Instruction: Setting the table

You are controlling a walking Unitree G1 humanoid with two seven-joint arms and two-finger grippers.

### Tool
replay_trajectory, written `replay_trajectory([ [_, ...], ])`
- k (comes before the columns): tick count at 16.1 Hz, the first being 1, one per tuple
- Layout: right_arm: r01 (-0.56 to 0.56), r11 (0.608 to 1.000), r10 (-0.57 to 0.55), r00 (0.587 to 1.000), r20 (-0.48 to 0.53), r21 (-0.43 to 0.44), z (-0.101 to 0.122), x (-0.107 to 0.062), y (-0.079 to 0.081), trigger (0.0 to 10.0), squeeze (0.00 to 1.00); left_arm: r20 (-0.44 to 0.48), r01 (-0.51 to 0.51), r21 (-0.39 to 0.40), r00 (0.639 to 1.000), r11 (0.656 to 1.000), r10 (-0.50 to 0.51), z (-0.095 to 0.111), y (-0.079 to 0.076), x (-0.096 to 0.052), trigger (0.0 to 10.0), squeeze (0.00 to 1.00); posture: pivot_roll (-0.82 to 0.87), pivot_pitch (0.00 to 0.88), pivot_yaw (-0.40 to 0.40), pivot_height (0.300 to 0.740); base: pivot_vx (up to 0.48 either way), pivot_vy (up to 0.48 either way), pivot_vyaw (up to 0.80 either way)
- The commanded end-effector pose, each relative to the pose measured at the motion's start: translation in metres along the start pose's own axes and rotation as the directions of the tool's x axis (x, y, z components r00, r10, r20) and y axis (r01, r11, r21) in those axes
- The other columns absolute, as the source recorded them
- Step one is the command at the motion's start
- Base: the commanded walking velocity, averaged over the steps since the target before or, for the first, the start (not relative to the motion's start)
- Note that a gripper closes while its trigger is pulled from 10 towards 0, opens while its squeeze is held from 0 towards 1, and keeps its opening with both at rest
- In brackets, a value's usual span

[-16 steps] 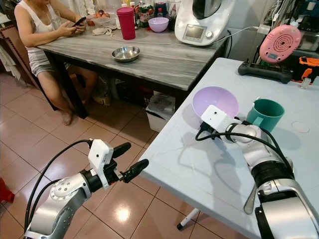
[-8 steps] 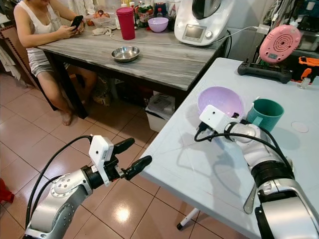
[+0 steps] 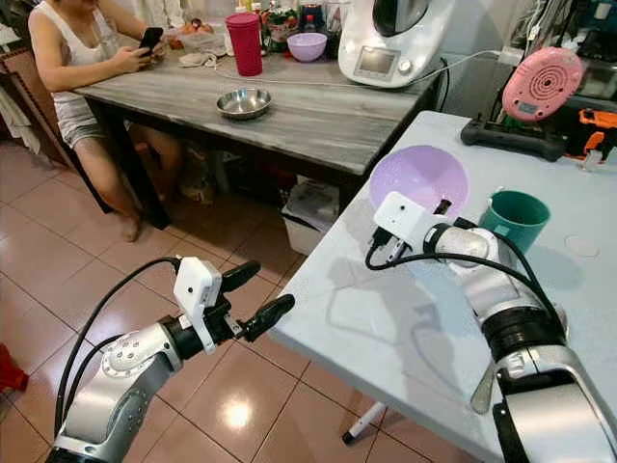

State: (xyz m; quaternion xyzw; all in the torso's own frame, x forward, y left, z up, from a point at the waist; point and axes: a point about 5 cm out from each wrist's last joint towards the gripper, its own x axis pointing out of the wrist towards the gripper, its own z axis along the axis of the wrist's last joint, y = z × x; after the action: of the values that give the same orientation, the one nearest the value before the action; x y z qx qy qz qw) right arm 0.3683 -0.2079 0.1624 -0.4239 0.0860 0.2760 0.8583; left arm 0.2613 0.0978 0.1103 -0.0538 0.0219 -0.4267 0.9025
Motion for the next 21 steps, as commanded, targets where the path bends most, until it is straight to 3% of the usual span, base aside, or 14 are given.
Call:
replay_trajectory([
  [1,0.003,1.000,-0.003,0.999,0.051,0.002,0.011,-0.001,-0.001,0.0,0.00,-0.017,-0.023,0.027,1.000,0.999,0.023,-0.001,0.005,-0.001,10.0,0.00,-0.29,0.000,0.071,0.740,0.000,0.000,0.00],
  [4,0.027,0.999,-0.032,0.988,0.149,0.036,0.032,-0.003,0.006,0.0,0.00,-0.022,-0.073,0.049,0.997,0.996,0.074,-0.003,0.012,-0.001,10.0,0.00,-0.29,0.000,0.071,0.740,0.000,0.000,0.00],
  [7,0.137,0.981,-0.171,0.944,0.282,0.136,0.061,-0.011,0.028,0.3,0.00,0.023,-0.313,0.062,0.950,0.948,0.312,0.006,0.037,0.002,10.0,0.00,-0.28,0.000,0.069,0.740,0.000,0.000,0.00],
  [8,0.166,0.967,-0.222,0.922,0.318,0.195,0.069,-0.016,0.033,8.1,0.00,0.041,-0.357,0.063,0.934,0.932,0.355,0.010,0.044,0.002,10.0,0.00,-0.29,0.000,0.069,0.740,0.000,0.000,0.00],
  [9,0.172,0.963,-0.235,0.916,0.327,0.209,0.071,-0.017,0.034,8.1,0.00,0.040,-0.367,0.060,0.930,0.928,0.365,0.011,0.045,0.002,10.0,0.00,-0.29,0.000,0.069,0.740,0.000,0.000,0.00],
  [10,0.194,0.942,-0.288,0.886,0.363,0.275,0.080,-0.022,0.043,10.0,0.00,0.057,-0.412,0.022,0.910,0.911,0.411,0.015,0.054,0.002,10.0,0.00,-0.29,0.000,0.070,0.740,0.000,0.000,0.00],
  [12,0.233,0.901,-0.364,0.865,0.346,0.366,0.082,-0.026,0.050,10.0,0.00,0.066,-0.423,0.033,0.905,0.906,0.420,0.019,0.058,0.002,10.0,0.00,-0.29,0.000,0.071,0.740,0.000,0.000,0.00],
  [15,0.261,0.846,-0.413,0.872,0.263,0.465,0.077,-0.031,0.060,10.0,0.00,0.069,-0.442,0.041,0.896,0.896,0.439,0.019,0.063,0.003,10.0,0.00,-0.30,0.000,0.075,0.740,0.000,0.192,-0.26],
  [21,0.283,0.826,-0.437,0.867,0.238,0.487,0.075,-0.035,0.057,10.0,0.00,0.069,-0.433,0.043,0.900,0.900,0.430,0.016,0.062,0.009,10.0,0.00,-0.31,0.000,0.077,0.740,0.000,0.332,-0.79],
])
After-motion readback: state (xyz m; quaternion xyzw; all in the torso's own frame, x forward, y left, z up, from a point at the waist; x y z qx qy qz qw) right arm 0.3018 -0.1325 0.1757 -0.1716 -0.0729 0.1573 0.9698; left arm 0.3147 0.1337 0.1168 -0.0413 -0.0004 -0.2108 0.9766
